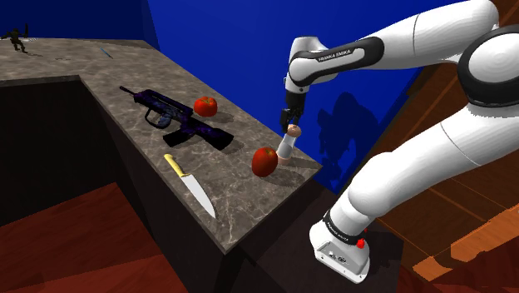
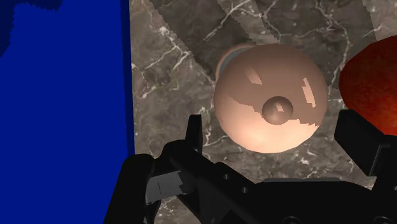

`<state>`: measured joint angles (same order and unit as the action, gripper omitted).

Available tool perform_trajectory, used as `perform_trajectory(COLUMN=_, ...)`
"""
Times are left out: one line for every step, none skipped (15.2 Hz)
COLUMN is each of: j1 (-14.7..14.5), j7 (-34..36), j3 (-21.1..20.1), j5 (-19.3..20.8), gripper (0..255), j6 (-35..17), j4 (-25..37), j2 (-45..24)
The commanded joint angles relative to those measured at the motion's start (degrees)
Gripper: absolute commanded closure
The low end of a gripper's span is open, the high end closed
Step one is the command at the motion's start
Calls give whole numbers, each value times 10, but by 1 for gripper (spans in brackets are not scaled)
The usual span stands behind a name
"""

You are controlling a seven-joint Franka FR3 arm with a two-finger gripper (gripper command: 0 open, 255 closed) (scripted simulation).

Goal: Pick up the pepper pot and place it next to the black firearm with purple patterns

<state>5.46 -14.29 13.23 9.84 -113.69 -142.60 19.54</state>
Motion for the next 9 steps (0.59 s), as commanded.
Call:
perform_trajectory(j1=0, j7=0, j3=0, j5=0, gripper=0, j6=-2, j4=-1, j2=-1)
perform_trajectory(j1=0, j7=0, j3=0, j5=0, gripper=0, j6=-2, j4=-1, j2=-1)
perform_trajectory(j1=0, j7=0, j3=0, j5=0, gripper=0, j6=-2, j4=-1, j2=-1)
perform_trajectory(j1=0, j7=0, j3=0, j5=0, gripper=0, j6=-2, j4=-1, j2=-1)
perform_trajectory(j1=0, j7=0, j3=0, j5=0, gripper=0, j6=-2, j4=-1, j2=-1)
perform_trajectory(j1=0, j7=0, j3=0, j5=0, gripper=255, j6=-2, j4=-1, j2=-1)
perform_trajectory(j1=0, j7=0, j3=0, j5=0, gripper=255, j6=-2, j4=-1, j2=-1)
perform_trajectory(j1=0, j7=0, j3=0, j5=0, gripper=255, j6=-2, j4=-1, j2=-1)
perform_trajectory(j1=0, j7=0, j3=0, j5=0, gripper=255, j6=-2, j4=-1, j2=-1)
